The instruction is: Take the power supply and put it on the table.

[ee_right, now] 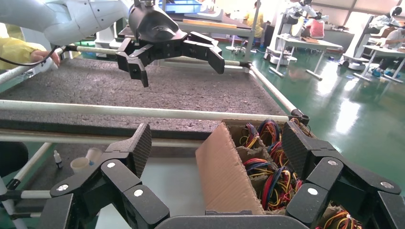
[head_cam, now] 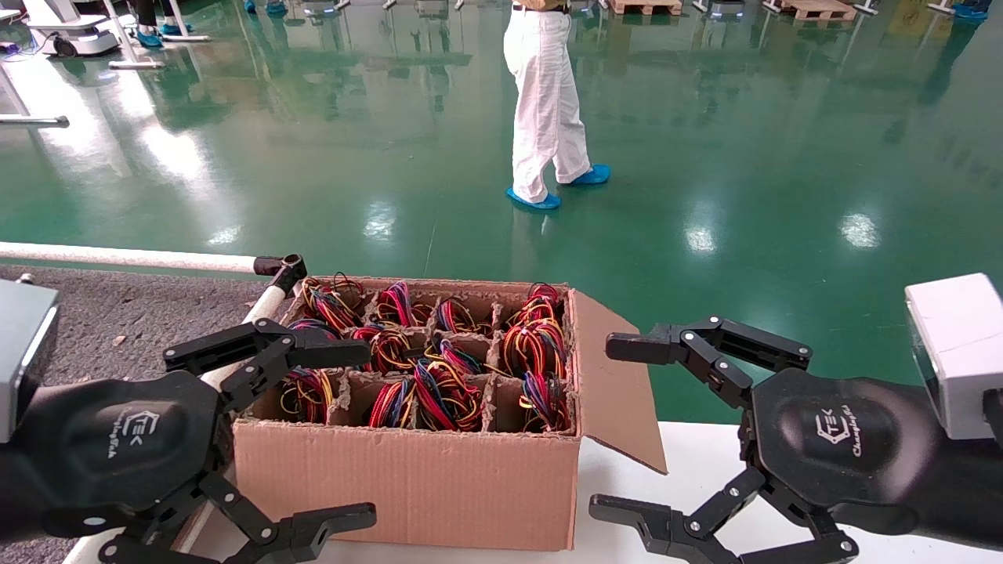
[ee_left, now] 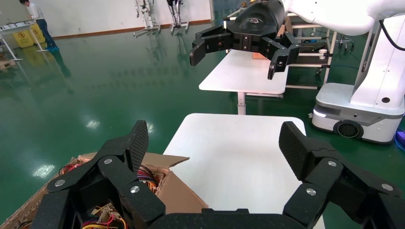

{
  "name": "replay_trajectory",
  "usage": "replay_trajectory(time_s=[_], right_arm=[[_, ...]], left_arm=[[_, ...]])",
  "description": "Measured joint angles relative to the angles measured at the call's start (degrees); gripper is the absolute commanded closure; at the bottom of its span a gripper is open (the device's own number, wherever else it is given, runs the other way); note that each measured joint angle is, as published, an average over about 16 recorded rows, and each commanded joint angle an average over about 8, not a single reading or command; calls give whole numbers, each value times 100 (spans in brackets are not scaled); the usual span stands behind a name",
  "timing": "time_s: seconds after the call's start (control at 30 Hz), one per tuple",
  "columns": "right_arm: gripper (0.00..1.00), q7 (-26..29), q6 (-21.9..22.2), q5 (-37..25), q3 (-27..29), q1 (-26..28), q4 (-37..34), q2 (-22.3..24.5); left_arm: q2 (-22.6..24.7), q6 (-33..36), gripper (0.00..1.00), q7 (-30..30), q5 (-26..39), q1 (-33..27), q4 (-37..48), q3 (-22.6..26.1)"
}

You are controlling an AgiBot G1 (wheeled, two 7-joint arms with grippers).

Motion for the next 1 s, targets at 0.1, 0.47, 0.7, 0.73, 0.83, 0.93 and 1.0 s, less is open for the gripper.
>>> replay_trajectory(time_s=[0.1, 0.47, 0.7, 0.73, 0.83, 0.93, 1.0], right_arm=[[0, 0, 0, 0, 0, 0, 0, 0], [97, 0, 0, 0, 0, 0, 0, 0], [100, 0, 0, 0, 0, 0, 0, 0], [100, 0, 0, 0, 0, 0, 0, 0], [100, 0, 0, 0, 0, 0, 0, 0], [100, 0, 0, 0, 0, 0, 0, 0], [100, 0, 0, 0, 0, 0, 0, 0]], left_arm=[[0, 0, 0, 0, 0, 0, 0, 0], [0, 0, 0, 0, 0, 0, 0, 0], [0, 0, 0, 0, 0, 0, 0, 0], [0, 0, 0, 0, 0, 0, 0, 0], [0, 0, 0, 0, 0, 0, 0, 0], [0, 0, 0, 0, 0, 0, 0, 0], [0, 0, 0, 0, 0, 0, -1, 0]])
